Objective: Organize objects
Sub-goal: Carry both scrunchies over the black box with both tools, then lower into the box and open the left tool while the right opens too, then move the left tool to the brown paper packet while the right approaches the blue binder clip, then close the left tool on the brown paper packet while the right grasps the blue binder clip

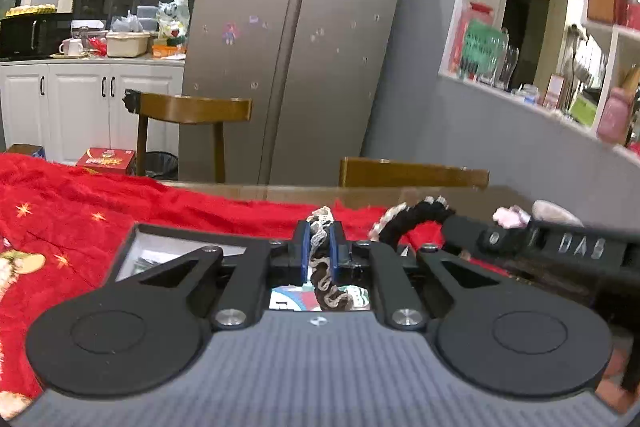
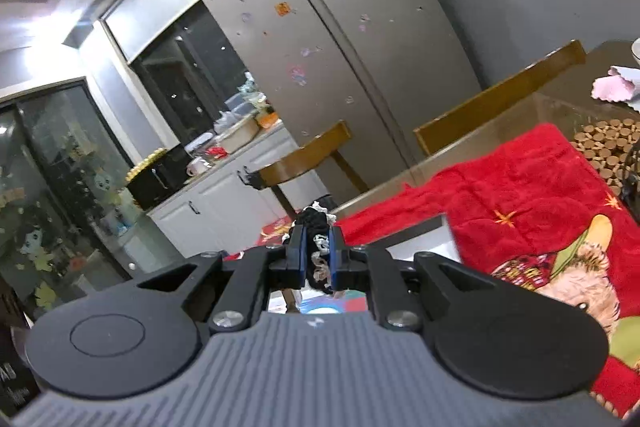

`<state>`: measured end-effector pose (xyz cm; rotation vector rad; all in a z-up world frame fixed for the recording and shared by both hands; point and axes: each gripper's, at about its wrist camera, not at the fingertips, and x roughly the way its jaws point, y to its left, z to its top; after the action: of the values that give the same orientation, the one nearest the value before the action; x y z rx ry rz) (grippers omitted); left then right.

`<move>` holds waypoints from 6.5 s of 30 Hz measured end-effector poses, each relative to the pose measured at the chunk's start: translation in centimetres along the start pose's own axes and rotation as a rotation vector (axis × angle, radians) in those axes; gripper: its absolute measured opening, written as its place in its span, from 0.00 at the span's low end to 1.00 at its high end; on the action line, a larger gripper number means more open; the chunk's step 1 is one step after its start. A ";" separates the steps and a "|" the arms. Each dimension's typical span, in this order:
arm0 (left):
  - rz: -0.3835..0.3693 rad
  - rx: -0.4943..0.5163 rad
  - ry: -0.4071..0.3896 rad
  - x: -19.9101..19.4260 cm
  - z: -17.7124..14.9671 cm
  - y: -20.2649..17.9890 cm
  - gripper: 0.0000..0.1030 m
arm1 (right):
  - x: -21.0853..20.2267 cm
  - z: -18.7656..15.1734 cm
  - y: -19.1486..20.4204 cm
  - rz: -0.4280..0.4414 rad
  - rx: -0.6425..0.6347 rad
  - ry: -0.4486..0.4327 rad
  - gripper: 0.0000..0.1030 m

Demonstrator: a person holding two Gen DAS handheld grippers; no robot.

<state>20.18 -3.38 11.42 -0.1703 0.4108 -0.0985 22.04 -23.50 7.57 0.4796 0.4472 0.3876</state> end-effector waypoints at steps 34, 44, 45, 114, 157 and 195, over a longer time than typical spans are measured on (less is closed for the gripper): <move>0.133 0.118 0.182 6.2 -6.0 1.0 0.12 | 4.9 -3.4 -3.2 -0.055 0.030 0.218 0.17; 0.145 0.125 0.188 6.4 -6.1 0.9 0.12 | 5.4 -3.6 -3.4 -0.068 0.027 0.249 0.19; 0.146 0.124 0.188 6.4 -6.1 0.8 0.12 | 5.5 -3.6 -3.4 -0.068 0.025 0.254 0.19; 0.183 0.288 -0.175 -18.6 -6.9 2.6 0.81 | -9.9 -6.8 5.6 0.187 -0.167 -0.011 0.89; 0.134 0.175 0.209 -6.9 -15.0 5.0 0.58 | -1.9 -12.8 3.3 0.099 -0.250 0.325 0.71; 0.160 0.193 0.182 -7.9 -15.6 4.6 0.51 | -2.0 -13.5 3.8 0.075 -0.289 0.331 0.31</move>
<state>6.89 -0.13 -0.40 0.0628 0.5919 0.0045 12.72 -16.55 -0.59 0.1502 0.6821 0.5984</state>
